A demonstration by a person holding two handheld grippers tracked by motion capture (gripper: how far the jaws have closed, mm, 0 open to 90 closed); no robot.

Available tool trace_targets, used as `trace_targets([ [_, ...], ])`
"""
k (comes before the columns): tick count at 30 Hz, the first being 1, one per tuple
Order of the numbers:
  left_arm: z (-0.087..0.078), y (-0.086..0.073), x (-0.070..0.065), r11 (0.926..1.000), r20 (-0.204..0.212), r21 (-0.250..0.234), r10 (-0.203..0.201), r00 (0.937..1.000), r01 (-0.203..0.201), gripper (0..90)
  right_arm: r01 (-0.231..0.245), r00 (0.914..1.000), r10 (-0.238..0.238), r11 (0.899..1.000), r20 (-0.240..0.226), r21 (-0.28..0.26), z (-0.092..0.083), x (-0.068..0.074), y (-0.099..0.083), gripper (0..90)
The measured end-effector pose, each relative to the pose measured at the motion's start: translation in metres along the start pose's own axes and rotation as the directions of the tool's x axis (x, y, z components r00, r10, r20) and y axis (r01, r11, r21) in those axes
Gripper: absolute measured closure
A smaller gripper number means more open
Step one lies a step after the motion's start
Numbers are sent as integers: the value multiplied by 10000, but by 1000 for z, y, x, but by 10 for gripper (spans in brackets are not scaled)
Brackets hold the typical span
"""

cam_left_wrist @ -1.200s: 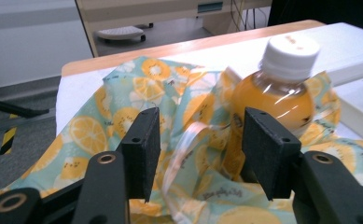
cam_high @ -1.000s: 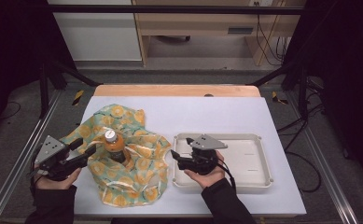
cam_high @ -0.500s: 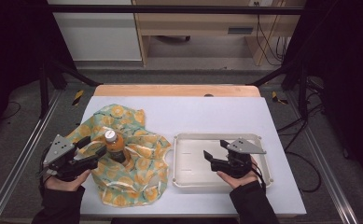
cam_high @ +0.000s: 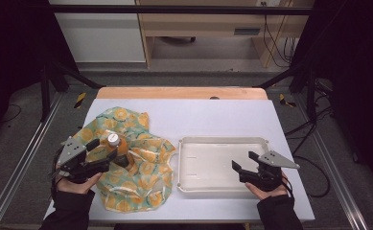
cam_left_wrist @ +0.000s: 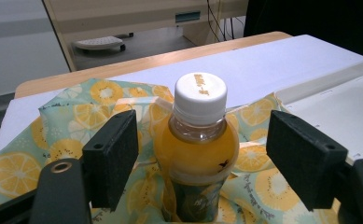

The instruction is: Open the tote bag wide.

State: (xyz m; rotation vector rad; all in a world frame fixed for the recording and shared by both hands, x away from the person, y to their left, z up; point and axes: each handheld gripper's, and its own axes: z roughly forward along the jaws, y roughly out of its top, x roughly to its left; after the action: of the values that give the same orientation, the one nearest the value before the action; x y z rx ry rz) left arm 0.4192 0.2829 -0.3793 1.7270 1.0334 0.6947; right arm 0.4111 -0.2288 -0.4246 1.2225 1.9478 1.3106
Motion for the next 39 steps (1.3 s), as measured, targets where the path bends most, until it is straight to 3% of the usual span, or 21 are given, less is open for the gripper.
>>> trace_targets([
  [16, 16, 3, 5, 9998, -372, 137, 120, 9992, -115, 257, -193, 9996, 191, 9998, 224, 91, -13, -11, -10, 268],
  [32, 29, 7, 1, 9988, -275, 262, 428, 9987, -421, 409, -28, 9997, 22, 9997, 249, 255, -10, -10, -11, 274],
  [39, 36, 7, -3, 9992, -239, 241, 331, 9992, -325, 496, -7, 9997, 1, 9996, 239, 274, -9, -10, -11, 276],
])
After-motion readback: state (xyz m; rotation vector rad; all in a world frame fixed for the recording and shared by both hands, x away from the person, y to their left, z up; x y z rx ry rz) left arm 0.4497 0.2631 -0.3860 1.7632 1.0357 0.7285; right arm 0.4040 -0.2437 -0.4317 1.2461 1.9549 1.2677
